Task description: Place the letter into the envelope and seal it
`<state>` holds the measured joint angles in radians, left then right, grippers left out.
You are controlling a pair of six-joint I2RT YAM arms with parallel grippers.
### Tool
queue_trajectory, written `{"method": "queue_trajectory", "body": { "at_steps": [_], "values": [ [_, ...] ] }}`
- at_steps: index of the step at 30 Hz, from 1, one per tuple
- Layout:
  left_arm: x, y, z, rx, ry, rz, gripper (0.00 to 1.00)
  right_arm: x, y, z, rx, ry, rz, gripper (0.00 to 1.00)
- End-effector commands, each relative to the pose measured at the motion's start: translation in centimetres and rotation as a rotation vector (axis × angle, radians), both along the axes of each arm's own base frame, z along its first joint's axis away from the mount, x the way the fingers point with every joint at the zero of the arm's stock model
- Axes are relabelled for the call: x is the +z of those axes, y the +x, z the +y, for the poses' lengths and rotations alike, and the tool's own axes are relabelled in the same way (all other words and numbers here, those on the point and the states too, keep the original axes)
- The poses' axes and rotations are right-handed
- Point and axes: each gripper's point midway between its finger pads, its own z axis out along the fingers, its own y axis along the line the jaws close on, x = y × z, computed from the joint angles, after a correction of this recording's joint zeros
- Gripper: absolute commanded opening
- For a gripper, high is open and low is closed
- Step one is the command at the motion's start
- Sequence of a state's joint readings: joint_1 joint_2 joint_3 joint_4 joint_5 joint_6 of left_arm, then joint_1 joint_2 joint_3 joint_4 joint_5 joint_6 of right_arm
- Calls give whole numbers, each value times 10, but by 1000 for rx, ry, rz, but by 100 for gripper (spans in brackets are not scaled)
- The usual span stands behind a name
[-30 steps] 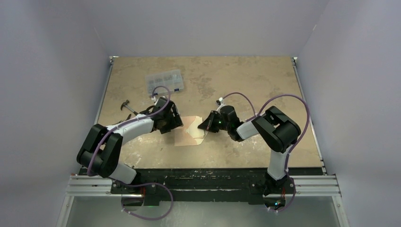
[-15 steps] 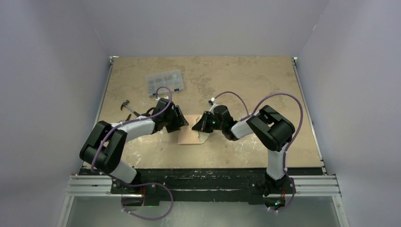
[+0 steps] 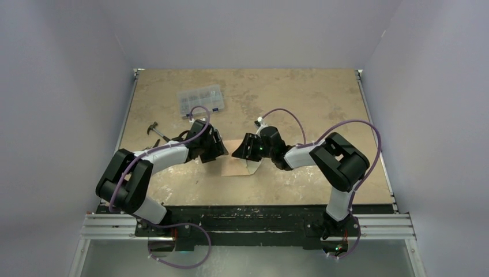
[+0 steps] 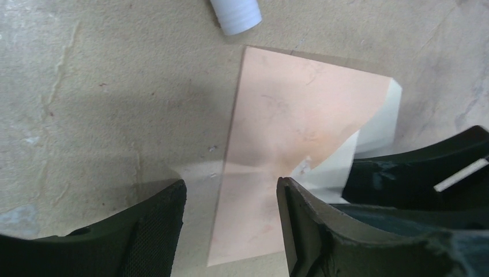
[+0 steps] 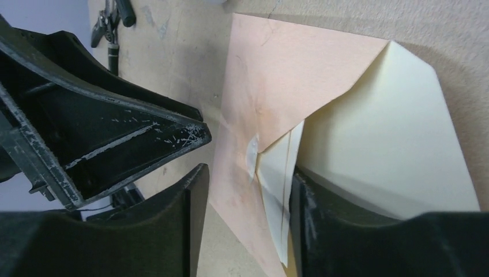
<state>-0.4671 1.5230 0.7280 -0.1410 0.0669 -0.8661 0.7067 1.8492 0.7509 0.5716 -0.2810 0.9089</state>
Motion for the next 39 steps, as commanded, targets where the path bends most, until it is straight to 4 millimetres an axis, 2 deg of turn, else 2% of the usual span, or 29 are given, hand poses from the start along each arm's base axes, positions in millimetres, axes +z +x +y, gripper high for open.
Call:
{"method": "queue_trajectory", "body": {
  "at_steps": [1, 4, 9, 13, 16, 20, 24, 29, 33, 35, 39],
  "values": [
    [-27, -28, 27, -15, 144, 118, 56, -1, 9, -15, -16, -144, -51, 58],
    [-28, -28, 22, -36, 119, 123, 51, 3, 12, -17, -13, -178, -62, 62],
    [-29, -29, 3, -95, 31, 122, 46, 6, 20, -22, -12, -261, -78, 59],
    [-46, -38, 1, -113, 16, 163, 43, 3, 24, -28, 19, -338, -98, 59],
    [-54, -38, 2, -108, 20, 173, 41, 8, 28, -34, 29, -389, -131, 65],
    [-49, -28, -4, -106, 6, 144, 41, 19, 29, -30, 72, -398, -160, 75],
    [-53, -25, -3, -97, 23, 150, 43, 21, 26, -27, 111, -395, -159, 78],
    [-59, -25, -1, -83, 31, 164, 42, 29, 36, -43, 41, -474, -173, 76],
    [-59, -24, -2, -83, 27, 160, 33, 48, 45, -48, 2, -496, -216, 60],
    [-56, -22, -4, -89, 19, 152, 32, 47, 48, -49, 10, -525, -217, 57],
    [-48, -19, -8, -96, -2, 129, 31, 39, 52, -54, 3, -579, -210, 64]
  ]
}}
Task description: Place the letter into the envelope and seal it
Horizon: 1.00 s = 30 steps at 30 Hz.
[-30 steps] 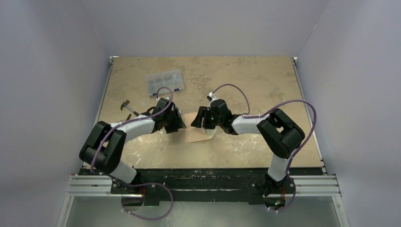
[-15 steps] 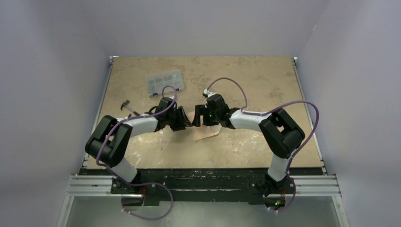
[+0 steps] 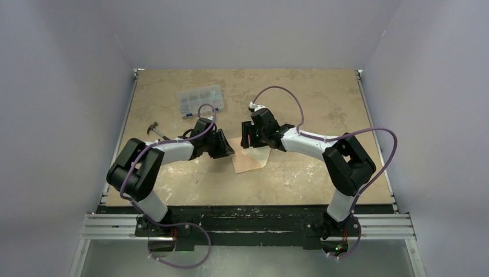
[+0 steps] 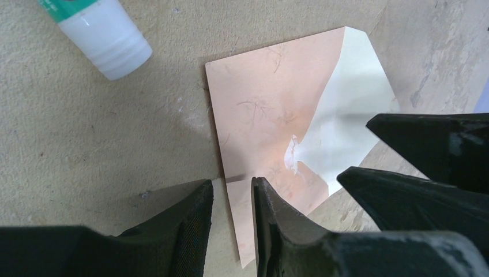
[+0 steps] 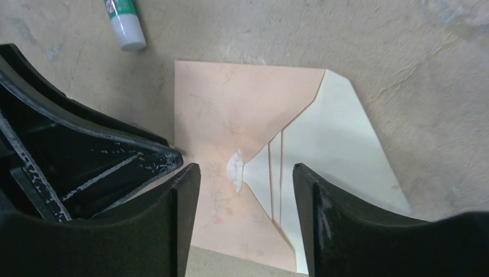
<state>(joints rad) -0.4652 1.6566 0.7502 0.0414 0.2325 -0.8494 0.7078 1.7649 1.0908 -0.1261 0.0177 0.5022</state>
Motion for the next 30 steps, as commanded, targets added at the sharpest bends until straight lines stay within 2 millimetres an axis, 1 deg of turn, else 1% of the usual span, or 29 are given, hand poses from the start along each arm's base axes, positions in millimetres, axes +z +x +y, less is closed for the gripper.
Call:
{"method": "queue_trajectory", "body": {
  "at_steps": [1, 3, 5, 7, 9, 11, 13, 16, 19, 22, 23, 25, 28, 30],
  "values": [
    [-39, -31, 27, 9, 140, 129, 31, 13, 13, -7, -22, -64, -55, 65],
    [-38, -31, 26, 9, 130, 132, 31, 14, 12, -8, -20, -65, -50, 65],
    [-39, -33, 25, 7, 126, 142, 32, 14, 10, -9, -28, -67, -46, 62],
    [-41, -35, 26, 9, 130, 157, 34, 7, 0, -8, -23, -41, 0, 59],
    [-43, -38, 26, 10, 131, 169, 35, 1, -6, -4, -4, -19, 22, 54],
    [-43, -39, 26, 14, 126, 179, 35, -7, -11, 1, 22, -1, 45, 49],
    [-43, -40, 25, 14, 120, 185, 35, -13, -11, 3, 28, 6, 50, 46],
    [-47, -43, 30, 30, 145, 209, 36, -19, -12, 1, 6, 4, 57, 44],
    [-53, -48, 36, 46, 175, 233, 38, -22, -10, -4, -20, -6, 46, 46],
    [-55, -50, 36, 53, 173, 243, 37, -30, -9, -7, -33, -26, 52, 46],
    [-55, -51, 35, 51, 168, 246, 37, -33, -11, -6, -25, -22, 61, 46],
    [-54, -52, 32, 49, 148, 251, 36, -37, -18, 1, 4, 12, 93, 40],
    [-52, -53, 27, 49, 111, 258, 33, -35, -23, 8, 1, 72, 113, 35],
    [-51, -53, 22, 48, 85, 260, 31, -37, -30, 12, 8, 114, 135, 33]
  ]
}}
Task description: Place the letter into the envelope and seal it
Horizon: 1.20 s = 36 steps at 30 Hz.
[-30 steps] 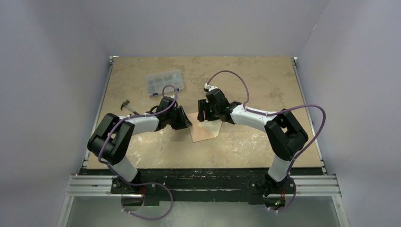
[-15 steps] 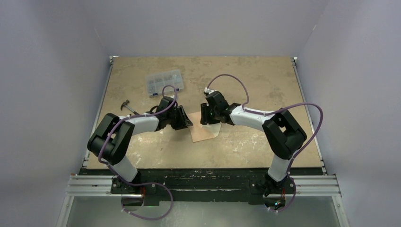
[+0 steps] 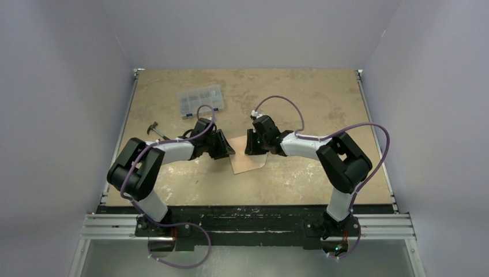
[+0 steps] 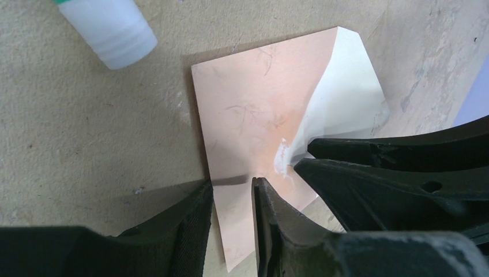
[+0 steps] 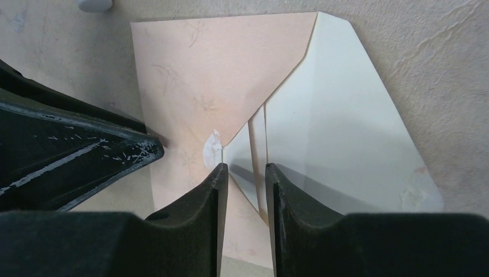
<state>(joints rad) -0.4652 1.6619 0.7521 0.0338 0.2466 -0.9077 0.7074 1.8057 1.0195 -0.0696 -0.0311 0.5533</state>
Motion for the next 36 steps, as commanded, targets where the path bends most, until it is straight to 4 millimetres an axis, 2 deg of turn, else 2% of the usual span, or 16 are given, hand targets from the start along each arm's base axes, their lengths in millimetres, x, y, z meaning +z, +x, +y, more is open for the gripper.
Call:
{"method": "queue_trajectory", "body": {
  "at_steps": [1, 9, 14, 16, 19, 22, 24, 31, 33, 36],
  "values": [
    [-51, -51, 24, 8, 102, 222, 30, -3, -13, 16, 9, 113, 49, 32],
    [-55, -52, 23, 19, 92, 232, 26, -4, -23, 20, 13, 162, 89, 29],
    [-51, -44, 32, 39, 146, 190, 31, 9, -13, 8, -51, 119, 38, 31],
    [-40, -36, 31, 29, 154, 151, 38, 26, -4, 4, -68, 119, -19, 32],
    [-12, -19, 31, 38, 154, 63, 48, 52, 4, 2, -79, 140, -92, 35],
    [12, -7, 40, 60, 191, 4, 60, 79, 9, -1, -82, 164, -162, 40],
    [23, -1, 47, 82, 219, -26, 64, 89, 15, -1, -73, 160, -199, 42],
    [24, 20, 105, 271, 423, -22, 70, 93, 13, -2, -53, 152, -214, 43],
    [26, 32, 110, 325, 427, -33, 70, 94, 12, -3, -48, 155, -215, 44],
    [32, 59, 104, 379, 412, -71, 70, 94, 9, -4, -35, 153, -216, 43]
  ]
}}
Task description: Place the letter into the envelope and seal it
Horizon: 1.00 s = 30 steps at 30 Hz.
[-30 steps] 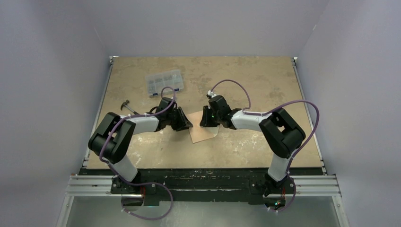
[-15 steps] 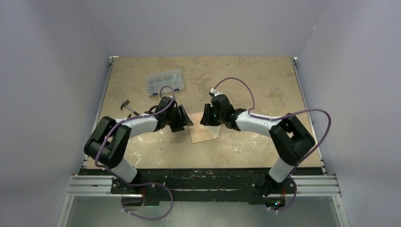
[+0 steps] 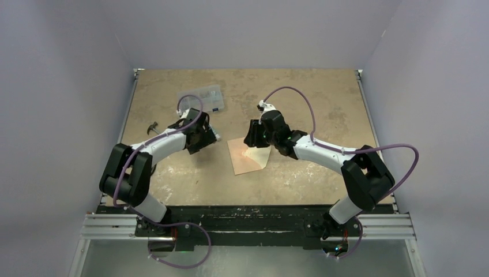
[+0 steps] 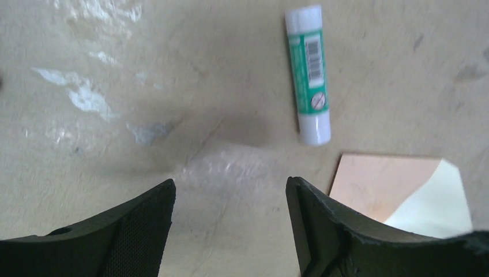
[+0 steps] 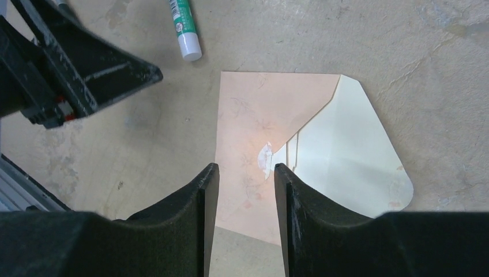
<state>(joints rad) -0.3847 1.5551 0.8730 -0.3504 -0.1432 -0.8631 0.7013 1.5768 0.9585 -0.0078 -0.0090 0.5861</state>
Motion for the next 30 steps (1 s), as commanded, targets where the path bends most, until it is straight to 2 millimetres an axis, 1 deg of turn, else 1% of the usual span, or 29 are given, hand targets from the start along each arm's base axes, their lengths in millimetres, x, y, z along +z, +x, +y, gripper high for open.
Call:
{"method": "queue_trajectory", "body": {
  "at_steps": [1, 4, 6, 7, 10, 11, 13, 14, 15, 16, 18, 21, 23, 24, 25, 26, 27, 29, 30],
  "values": [
    [11, 47, 5, 99, 52, -82, 70, 13, 1, -3, 10, -5, -49, 43],
    [10, 66, -5, 64, 64, -64, 70, 17, 1, -3, 16, 4, -69, 43],
    [14, 70, -14, 35, 34, -63, 69, 19, 0, -4, 17, 14, -81, 44],
    [15, 70, -16, 40, 23, -67, 69, 19, -1, -2, 27, 23, -84, 44],
    [11, 72, -10, 79, 44, -71, 69, 15, -1, 2, 51, 26, -83, 44],
    [9, 75, -7, 99, 59, -67, 67, 13, 1, 3, 53, 19, -81, 44],
    [4, 84, -7, 119, 78, -59, 55, 13, 4, 4, 51, 17, -88, 43],
    [-3, 87, -9, 116, 85, -43, 51, 12, 5, 5, 52, 16, -93, 43],
    [-3, 90, -10, 117, 96, -42, 49, 12, 6, 6, 56, 15, -102, 43],
    [-8, 91, -9, 122, 122, -24, 48, 12, 8, 6, 57, 13, -107, 43],
    [-12, 91, -4, 133, 173, -2, 48, 10, 10, 7, 56, 11, -108, 43],
    [-20, 91, -1, 138, 208, 26, 50, 10, 9, 9, 64, 17, -112, 43],
    [-28, 88, 0, 128, 222, 57, 48, 8, 9, 10, 73, 17, -115, 43],
    [-31, 86, 0, 120, 225, 65, 45, 7, 10, 10, 74, 14, -115, 43],
    [-33, 85, -1, 112, 224, 71, 37, 5, 10, 11, 78, 12, -113, 43],
    [-33, 85, -1, 107, 222, 68, 29, 4, 10, 12, 85, 13, -115, 43],
    [-33, 84, -2, 100, 216, 65, 19, 5, 10, 14, 95, 17, -118, 43],
    [-27, 86, -8, 76, 189, 43, 1, 6, 9, 18, 112, 38, -125, 45],
    [-23, 86, -11, 67, 168, 32, 0, 11, 9, 22, 126, 63, -140, 46]
  ]
}}
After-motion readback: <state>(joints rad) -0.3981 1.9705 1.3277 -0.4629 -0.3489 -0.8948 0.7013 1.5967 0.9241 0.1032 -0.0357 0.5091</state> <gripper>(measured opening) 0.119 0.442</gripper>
